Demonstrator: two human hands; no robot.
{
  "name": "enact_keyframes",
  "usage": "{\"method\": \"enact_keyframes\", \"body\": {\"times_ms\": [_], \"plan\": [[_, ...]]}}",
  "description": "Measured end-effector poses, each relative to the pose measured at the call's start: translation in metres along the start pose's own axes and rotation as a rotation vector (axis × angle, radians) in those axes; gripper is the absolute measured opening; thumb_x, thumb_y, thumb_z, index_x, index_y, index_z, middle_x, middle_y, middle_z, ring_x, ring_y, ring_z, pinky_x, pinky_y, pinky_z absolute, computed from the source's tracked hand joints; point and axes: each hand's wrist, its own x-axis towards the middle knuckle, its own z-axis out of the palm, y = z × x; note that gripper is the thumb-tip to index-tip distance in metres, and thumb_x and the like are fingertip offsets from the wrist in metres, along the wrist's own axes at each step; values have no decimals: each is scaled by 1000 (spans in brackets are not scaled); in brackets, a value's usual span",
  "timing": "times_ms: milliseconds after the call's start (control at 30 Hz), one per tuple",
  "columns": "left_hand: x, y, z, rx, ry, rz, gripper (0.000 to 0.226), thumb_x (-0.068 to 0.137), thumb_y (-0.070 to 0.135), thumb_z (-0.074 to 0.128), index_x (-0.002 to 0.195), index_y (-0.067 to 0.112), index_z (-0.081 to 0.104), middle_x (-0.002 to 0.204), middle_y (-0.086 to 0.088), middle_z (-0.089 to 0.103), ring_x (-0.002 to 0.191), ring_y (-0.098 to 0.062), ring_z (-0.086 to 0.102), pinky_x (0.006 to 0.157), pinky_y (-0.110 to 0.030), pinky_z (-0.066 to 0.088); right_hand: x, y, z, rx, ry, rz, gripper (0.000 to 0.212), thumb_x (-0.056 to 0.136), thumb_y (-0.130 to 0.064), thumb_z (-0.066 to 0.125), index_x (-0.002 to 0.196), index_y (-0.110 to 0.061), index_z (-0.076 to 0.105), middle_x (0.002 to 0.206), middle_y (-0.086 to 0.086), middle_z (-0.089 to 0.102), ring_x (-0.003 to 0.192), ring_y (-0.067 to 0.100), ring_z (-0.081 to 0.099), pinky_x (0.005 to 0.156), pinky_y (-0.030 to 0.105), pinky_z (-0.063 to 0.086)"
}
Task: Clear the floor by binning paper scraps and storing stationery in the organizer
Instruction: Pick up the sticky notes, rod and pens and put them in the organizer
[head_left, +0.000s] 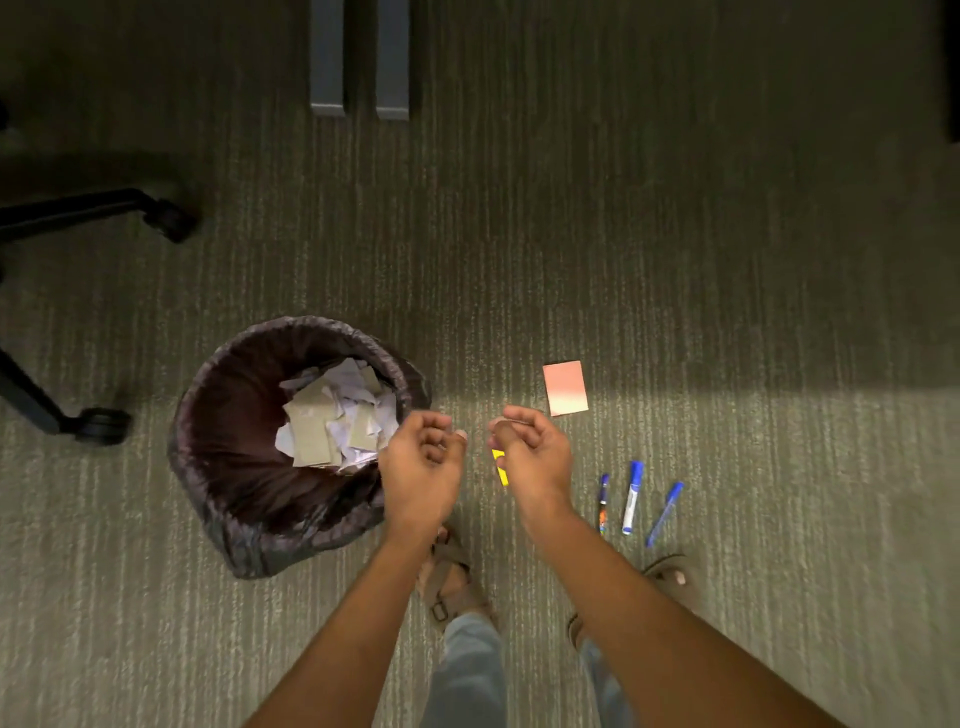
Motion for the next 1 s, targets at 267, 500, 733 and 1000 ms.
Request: {"method": "enact_keyframes", "body": {"times_ms": [267, 500, 733, 1000], "plan": [[1, -91, 99, 394, -199, 110, 27, 67, 26, 80, 82, 25, 58, 71, 10, 63, 61, -15, 60, 58, -32, 50, 71, 70, -103, 54, 108, 28, 19, 85, 2, 64, 85, -17, 63, 71, 3, 66, 51, 1, 60, 56, 23, 47], [39, -186, 163, 802, -225, 343, 46, 67, 25, 80, 107, 14, 59, 113, -6, 56, 107, -28, 51, 85, -39, 46, 156, 172, -138, -6, 165, 5, 18, 87, -6, 66, 82, -23, 64, 79, 5, 66, 70, 20, 63, 66, 34, 50], [78, -230, 200, 1048, -329, 515, 68, 75, 33, 76, 133, 15, 45, 134, -6, 50, 121, -27, 45, 96, -40, 41, 243, 201, -140, -287, 258, -238, 21, 89, -26, 67, 104, -11, 67, 94, -1, 68, 80, 8, 63, 75, 13, 52], [98, -237, 203, 833, -280, 327, 18, 72, 15, 78, 87, 16, 68, 97, -9, 62, 91, -28, 59, 74, -34, 47, 295, 173, -117, -900, 289, -438, 58, 75, -49, 75, 119, -14, 61, 111, 6, 65, 103, 24, 60, 79, 33, 48]]}}
